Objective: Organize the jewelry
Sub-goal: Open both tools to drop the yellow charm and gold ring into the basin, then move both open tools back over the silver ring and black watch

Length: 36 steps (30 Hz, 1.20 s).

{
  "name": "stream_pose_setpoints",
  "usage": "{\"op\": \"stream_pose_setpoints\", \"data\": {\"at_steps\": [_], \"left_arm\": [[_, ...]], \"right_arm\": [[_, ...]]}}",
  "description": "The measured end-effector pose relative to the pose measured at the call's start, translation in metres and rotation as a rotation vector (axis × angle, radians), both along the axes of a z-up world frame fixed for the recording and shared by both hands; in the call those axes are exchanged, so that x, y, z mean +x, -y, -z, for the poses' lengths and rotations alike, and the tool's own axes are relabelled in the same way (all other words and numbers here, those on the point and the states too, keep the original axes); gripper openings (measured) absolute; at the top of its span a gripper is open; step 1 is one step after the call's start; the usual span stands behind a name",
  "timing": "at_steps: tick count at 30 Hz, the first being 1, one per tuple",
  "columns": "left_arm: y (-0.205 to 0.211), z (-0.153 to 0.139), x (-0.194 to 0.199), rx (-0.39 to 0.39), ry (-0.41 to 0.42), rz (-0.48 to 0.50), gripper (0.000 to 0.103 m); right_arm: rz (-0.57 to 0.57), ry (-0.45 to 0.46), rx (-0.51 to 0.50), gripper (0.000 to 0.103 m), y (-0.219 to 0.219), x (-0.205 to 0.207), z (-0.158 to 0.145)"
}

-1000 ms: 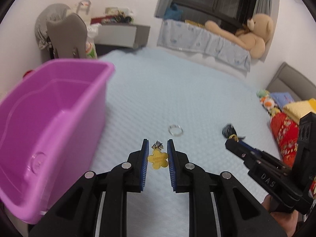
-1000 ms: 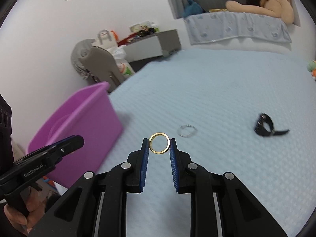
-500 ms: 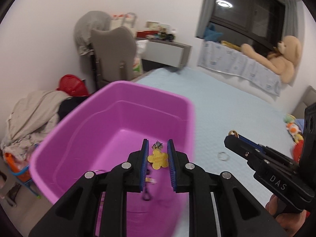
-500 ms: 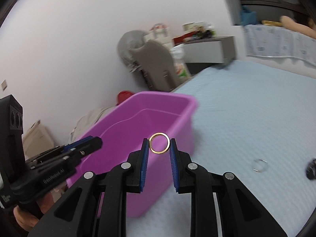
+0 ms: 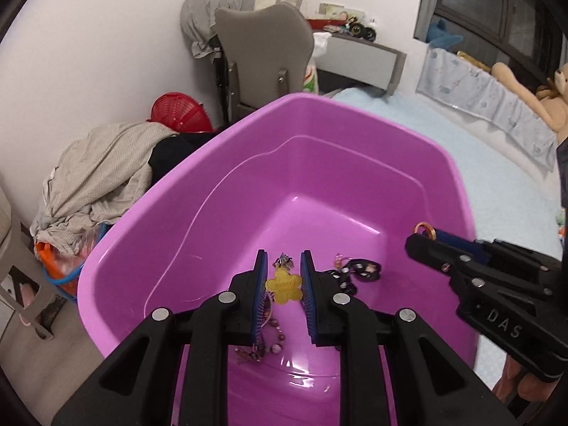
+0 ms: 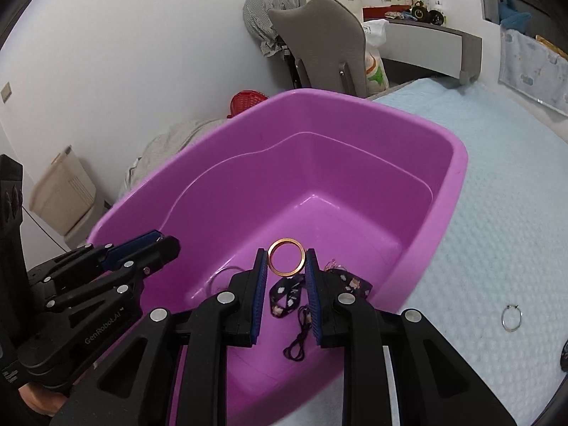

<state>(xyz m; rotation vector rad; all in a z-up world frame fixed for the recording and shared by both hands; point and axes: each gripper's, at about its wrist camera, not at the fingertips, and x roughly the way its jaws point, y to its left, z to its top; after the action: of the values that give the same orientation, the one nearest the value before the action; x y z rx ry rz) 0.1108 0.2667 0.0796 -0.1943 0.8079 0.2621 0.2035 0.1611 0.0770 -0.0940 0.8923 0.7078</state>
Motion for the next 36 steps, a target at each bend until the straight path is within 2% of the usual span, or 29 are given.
{"op": "stream_pose_setpoints", "data": {"at_steps": [4,5,6,7,8,9,10,12,18,27,36], "left_arm": [[-0.006,0.007,0.004,-0.004,-0.036,-0.026,0.020],[-0.007,0.007,0.004,-0.012,-0.034,-0.026,0.020],[-0.007,0.005,0.002,-0.011,-0.029,-0.031,0.031],[-0.007,0.004,0.002,-0.002,-0.027,-0.039,0.052],[-0.007,0.001,0.000,0.010,-0.014,-0.052,0.062],[-0.006,-0.004,-0.004,0.020,0.014,-0.069,0.077],[-0.006,-0.007,-0.007,0.040,0.032,-0.091,0.083],[-0.008,-0.008,-0.009,0.057,0.031,-0.102,0.084],[-0.015,-0.003,-0.014,0.021,0.007,-0.141,0.084],[-0.017,-0.003,-0.021,0.010,-0.006,-0.161,0.084],[-0.014,-0.012,-0.032,0.007,0.020,-0.159,0.084]], "right_arm": [[0.001,0.022,-0.037,0.023,-0.004,0.005,0.001],[0.000,0.030,-0.046,0.032,-0.005,0.005,0.000],[0.002,0.038,-0.049,0.047,-0.004,0.002,0.000],[0.008,0.051,-0.051,0.058,-0.004,0.001,-0.002],[0.014,0.061,-0.048,0.058,-0.003,0.001,-0.004],[0.017,0.066,-0.041,0.058,-0.001,-0.001,-0.005],[0.023,0.068,-0.039,0.058,0.002,-0.002,-0.006],[0.032,0.068,-0.033,0.058,0.005,-0.001,-0.007],[0.053,0.060,-0.010,0.058,0.012,-0.001,-0.009],[0.053,0.056,0.011,0.058,0.016,-0.010,-0.010],[0.057,0.063,0.034,0.058,0.023,-0.026,-0.017]]}}
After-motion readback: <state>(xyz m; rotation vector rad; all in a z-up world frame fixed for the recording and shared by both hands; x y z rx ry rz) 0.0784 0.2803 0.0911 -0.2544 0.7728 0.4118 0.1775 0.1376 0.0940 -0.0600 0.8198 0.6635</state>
